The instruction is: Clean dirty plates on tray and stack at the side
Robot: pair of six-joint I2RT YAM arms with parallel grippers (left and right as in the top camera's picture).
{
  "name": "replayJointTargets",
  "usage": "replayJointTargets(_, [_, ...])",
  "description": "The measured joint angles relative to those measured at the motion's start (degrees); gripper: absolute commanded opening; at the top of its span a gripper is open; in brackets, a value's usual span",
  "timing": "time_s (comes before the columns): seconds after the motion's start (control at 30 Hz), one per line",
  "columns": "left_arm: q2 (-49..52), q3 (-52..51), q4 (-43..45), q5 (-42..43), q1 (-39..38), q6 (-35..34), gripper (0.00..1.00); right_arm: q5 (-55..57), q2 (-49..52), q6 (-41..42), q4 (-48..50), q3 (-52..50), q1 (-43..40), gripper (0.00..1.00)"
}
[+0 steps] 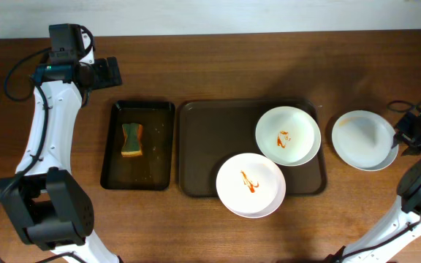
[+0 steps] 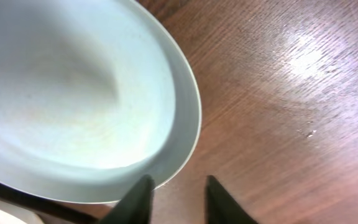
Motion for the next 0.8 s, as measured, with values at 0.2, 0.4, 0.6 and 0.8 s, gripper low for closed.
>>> replayJointTargets(0.2, [0.0,0.0,0.0,0.0,0.0,0.0,1.00,-12.5,-0.4,-4.2,-12.1,14.7,4.2,0.48])
replayJointTargets(0.4, [0.0,0.0,0.0,0.0,0.0,0.0,1.00,-15.3,-1.0,-7.8,-17.4,8.9,33.7,0.38])
replayJointTargets(0.6, [0.0,0.0,0.0,-0.2,0.0,0.0,1.00,-10.3,-3.5,-8.1,-15.0,-13.9,53.9,0.34])
replayJointTargets(0.8, [0.0,0.0,0.0,-0.2,0.0,0.0,1.00,-3.2,-18.3,-5.5,-9.7,-17.3,56.7,0.53])
